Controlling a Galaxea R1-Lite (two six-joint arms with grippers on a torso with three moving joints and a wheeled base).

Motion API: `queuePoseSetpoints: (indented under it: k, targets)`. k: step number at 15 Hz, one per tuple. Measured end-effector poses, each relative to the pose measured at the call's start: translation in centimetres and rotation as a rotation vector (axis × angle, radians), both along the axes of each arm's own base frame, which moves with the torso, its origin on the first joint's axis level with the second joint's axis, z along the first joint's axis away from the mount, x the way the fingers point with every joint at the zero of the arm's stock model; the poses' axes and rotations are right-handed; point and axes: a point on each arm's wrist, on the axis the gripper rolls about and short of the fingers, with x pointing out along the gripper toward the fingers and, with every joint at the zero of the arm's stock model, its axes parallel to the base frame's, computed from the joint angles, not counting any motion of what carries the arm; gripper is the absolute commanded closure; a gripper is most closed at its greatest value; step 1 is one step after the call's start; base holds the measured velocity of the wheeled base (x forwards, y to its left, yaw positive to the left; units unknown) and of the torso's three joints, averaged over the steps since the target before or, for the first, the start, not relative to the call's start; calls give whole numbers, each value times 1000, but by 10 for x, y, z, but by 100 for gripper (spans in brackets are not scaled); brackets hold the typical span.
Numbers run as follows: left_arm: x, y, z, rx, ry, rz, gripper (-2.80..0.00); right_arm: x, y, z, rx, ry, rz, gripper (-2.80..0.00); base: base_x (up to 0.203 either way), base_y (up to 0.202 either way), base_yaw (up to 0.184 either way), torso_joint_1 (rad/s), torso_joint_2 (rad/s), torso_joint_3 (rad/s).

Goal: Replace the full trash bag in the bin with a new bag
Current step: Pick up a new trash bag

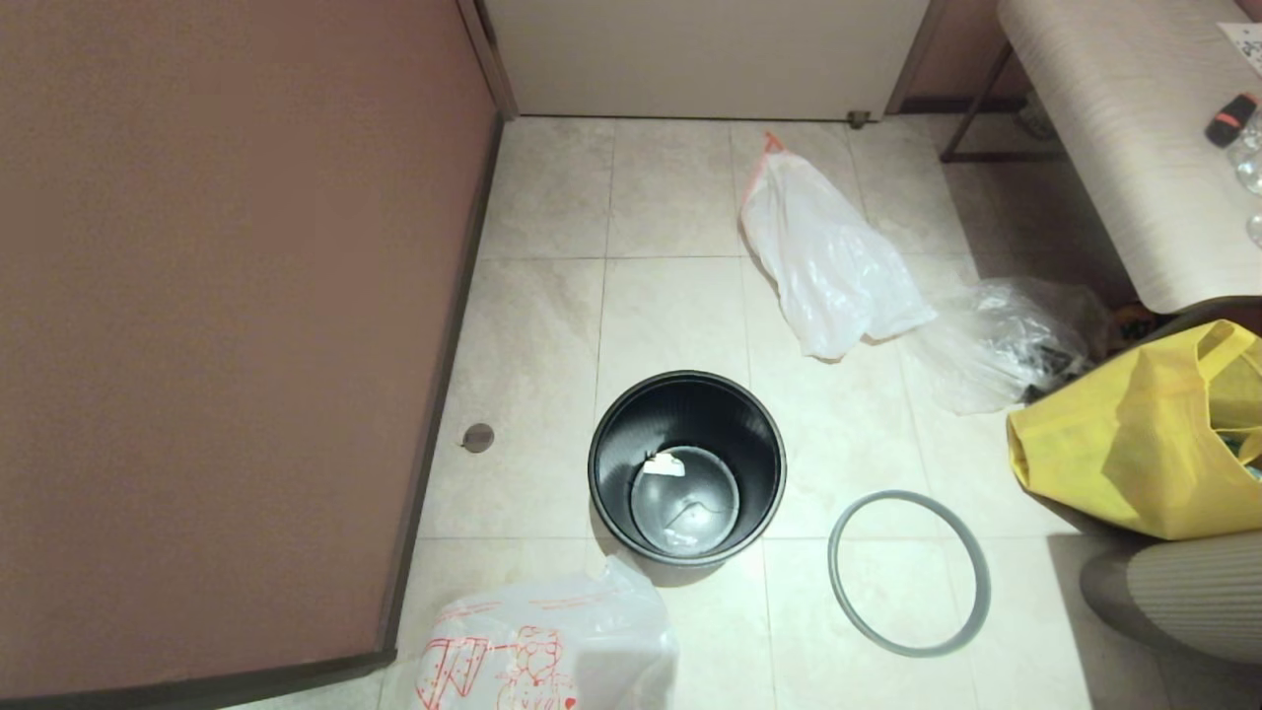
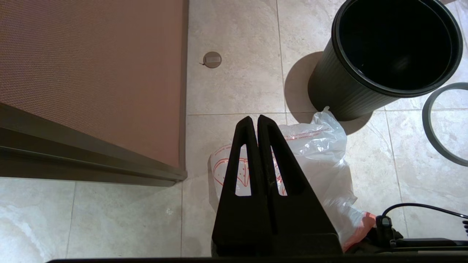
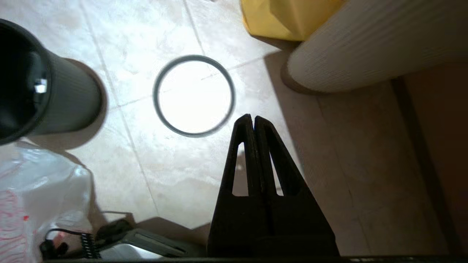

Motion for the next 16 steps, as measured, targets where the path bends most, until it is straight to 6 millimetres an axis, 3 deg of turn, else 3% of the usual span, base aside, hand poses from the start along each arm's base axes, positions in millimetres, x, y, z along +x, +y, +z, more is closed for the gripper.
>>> queuePoseSetpoints:
  k: [3, 5, 11, 13, 16]
  targets:
    - [0, 0, 0, 1, 0, 0, 0, -28, 6, -14, -1, 79, -34, 0, 0, 0, 0, 0, 0, 0]
    - [0, 0, 0, 1, 0, 0, 0, -32, 9, -32, -8, 44, 37, 0, 0, 0, 0, 0, 0, 0]
    - [0, 0, 0, 1, 0, -1, 0, 17, 13, -103, -88, -181, 230, 0, 0, 0, 0, 0, 0, 0]
    - [0, 0, 0, 1, 0, 0, 0, 23, 14, -107, -131, -271, 292, 0, 0, 0, 0, 0, 0, 0]
    - [0, 0, 0, 1, 0, 0, 0, 25, 14, -115, -185, -254, 309, 0, 0, 0, 0, 0, 0, 0]
